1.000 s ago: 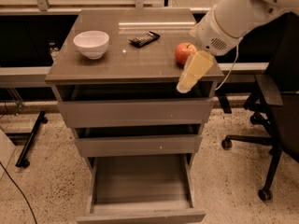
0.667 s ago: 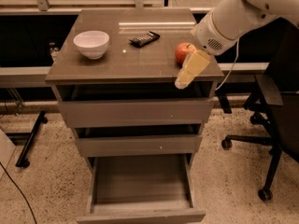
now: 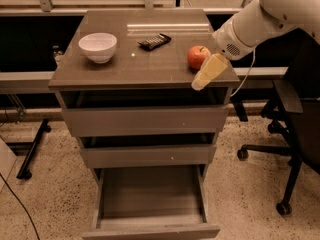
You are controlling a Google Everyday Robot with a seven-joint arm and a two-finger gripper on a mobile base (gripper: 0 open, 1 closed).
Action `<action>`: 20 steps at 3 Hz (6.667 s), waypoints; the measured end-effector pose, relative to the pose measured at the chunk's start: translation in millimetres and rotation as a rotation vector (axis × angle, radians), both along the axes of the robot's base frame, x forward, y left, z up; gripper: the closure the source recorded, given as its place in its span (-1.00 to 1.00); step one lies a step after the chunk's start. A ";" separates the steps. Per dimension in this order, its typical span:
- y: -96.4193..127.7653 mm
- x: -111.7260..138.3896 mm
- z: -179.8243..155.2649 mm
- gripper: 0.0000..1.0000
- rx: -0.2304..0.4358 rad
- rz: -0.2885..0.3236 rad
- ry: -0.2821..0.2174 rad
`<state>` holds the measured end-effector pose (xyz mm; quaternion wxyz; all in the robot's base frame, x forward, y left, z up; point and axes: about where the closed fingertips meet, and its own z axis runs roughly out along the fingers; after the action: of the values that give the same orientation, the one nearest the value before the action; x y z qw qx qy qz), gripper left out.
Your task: Place apple into bottom drawer
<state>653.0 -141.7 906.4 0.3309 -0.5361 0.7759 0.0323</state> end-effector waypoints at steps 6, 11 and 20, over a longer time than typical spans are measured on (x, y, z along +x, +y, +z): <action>-10.1 99.2 -45.8 -1.00 0.291 -0.034 0.058; -16.0 23.8 9.1 1.00 0.235 0.065 -0.026; 119.0 -143.1 -260.6 1.00 0.305 0.058 0.338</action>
Offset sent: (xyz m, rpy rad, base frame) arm 0.0502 -0.0275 -0.0186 0.2123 -0.0123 -0.0723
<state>509.9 -22.7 645.7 0.2725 -0.4889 0.7907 0.2478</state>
